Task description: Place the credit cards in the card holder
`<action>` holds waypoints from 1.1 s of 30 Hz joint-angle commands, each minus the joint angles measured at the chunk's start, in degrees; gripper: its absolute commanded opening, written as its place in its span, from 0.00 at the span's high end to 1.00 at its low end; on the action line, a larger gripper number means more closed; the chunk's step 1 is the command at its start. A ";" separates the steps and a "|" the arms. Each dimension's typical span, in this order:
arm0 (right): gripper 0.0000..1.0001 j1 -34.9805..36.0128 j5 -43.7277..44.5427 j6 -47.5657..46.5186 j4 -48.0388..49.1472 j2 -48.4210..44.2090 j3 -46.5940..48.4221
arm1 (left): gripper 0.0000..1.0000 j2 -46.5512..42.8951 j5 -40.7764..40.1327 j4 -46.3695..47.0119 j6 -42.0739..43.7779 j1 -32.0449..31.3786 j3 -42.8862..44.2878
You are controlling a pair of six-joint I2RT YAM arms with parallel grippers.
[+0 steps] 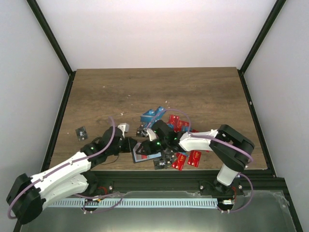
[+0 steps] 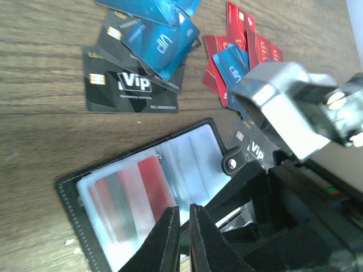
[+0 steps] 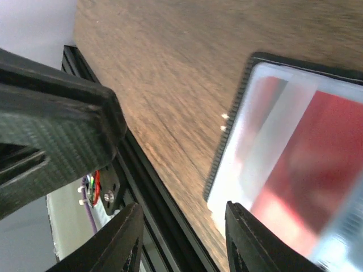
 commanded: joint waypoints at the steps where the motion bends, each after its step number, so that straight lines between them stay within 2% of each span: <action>1: 0.56 2.70 0.34 -0.01 -1.86 2.71 5.29 | 0.91 -5.71 -4.66 -7.70 -1.25 -0.06 0.53; 4: 0.55 2.92 1.61 -1.09 -4.14 1.96 6.86 | 0.91 -7.62 -4.23 -8.29 -1.15 -0.05 -0.12; 8: 0.54 2.76 10.91 -4.60 -13.36 -1.14 9.31 | 0.91 -7.63 -0.30 -4.87 -0.24 -0.07 -1.56; 13: 0.55 1.89 20.04 -5.39 -20.88 -4.78 7.83 | 0.91 -3.47 5.42 0.76 1.31 -0.35 -1.90; 17: 0.54 1.43 26.20 -4.27 -24.04 -7.15 5.47 | 0.91 0.20 6.29 3.64 1.84 -1.02 -1.89; 21: 0.55 0.65 27.04 -3.70 -23.50 -8.23 3.37 | 0.91 4.78 7.66 7.27 2.42 -1.58 -1.20; 28: 0.55 0.65 24.97 -2.26 -21.62 -4.75 3.81 | 0.91 14.50 10.42 14.04 3.95 -2.37 0.39; 33: 0.54 0.65 27.80 -1.55 -22.75 -3.05 4.21 | 0.91 19.70 11.78 17.41 4.13 -2.83 0.30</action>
